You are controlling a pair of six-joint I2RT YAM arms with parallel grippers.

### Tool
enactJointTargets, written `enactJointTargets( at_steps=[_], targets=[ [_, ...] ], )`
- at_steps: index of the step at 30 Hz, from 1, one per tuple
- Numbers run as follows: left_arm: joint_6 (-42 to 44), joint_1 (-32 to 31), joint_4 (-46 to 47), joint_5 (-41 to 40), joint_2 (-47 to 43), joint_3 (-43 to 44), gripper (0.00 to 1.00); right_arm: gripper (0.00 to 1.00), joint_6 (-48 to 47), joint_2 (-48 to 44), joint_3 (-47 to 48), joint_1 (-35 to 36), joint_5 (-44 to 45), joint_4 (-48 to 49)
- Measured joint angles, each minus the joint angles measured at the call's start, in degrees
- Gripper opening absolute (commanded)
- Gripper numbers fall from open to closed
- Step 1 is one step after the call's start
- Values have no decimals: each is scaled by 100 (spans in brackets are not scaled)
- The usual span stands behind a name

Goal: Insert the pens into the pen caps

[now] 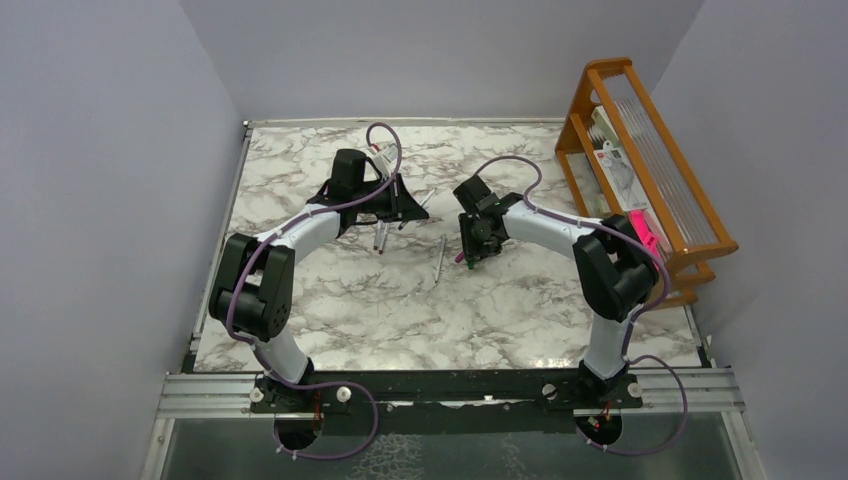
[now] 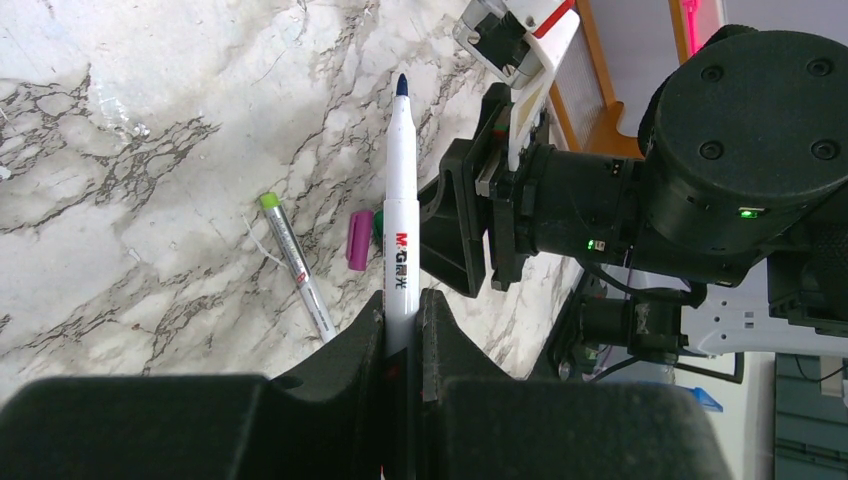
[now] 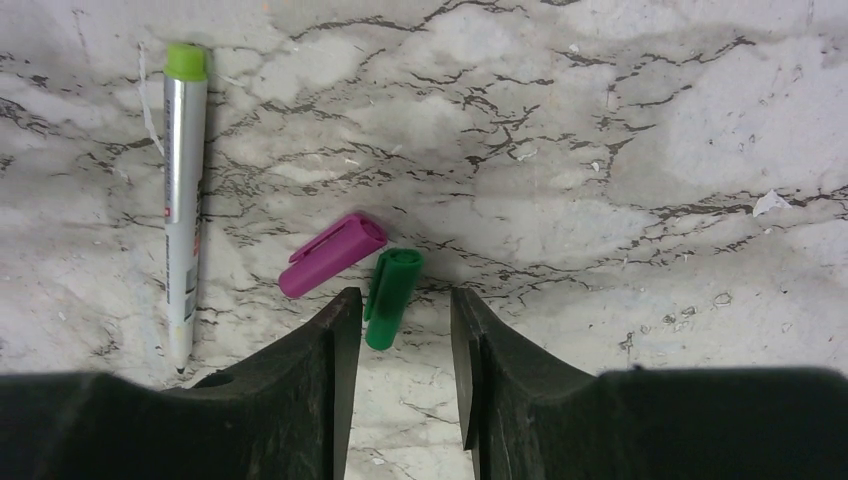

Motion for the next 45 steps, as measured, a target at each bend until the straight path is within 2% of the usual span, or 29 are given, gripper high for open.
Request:
enactJointTargets(
  at_steps=[5, 10, 18, 25, 31, 35, 39, 45],
  targets=[
    [2, 0, 0, 0, 0, 0, 0, 29, -9, 79, 72, 0, 0, -17],
    [4, 0, 0, 0, 0, 0, 0, 28, -9, 160, 122, 0, -4, -35],
    [15, 0, 0, 2, 0, 0, 0, 2, -13, 164, 120, 0, -9, -70],
    [-72, 0, 44, 15, 0, -2, 0, 1, 76, -17, 101, 0, -72, -98],
    [-743, -11, 684, 166, -11, -271, 0, 1, 216, -898, -17, 0, -74, 72],
    [-1235, -181, 1051, 168, -13, -348, 0, 1, 354, -1814, -308, -7, -81, 745],
    [-1613, -575, 1338, 120, -94, -348, 0, 1, 658, -2627, -719, -28, -63, 1836],
    [-1978, -966, 1768, -72, -382, -354, 0, 1, 1246, -3692, -1956, -42, 267, 3941]
  ],
)
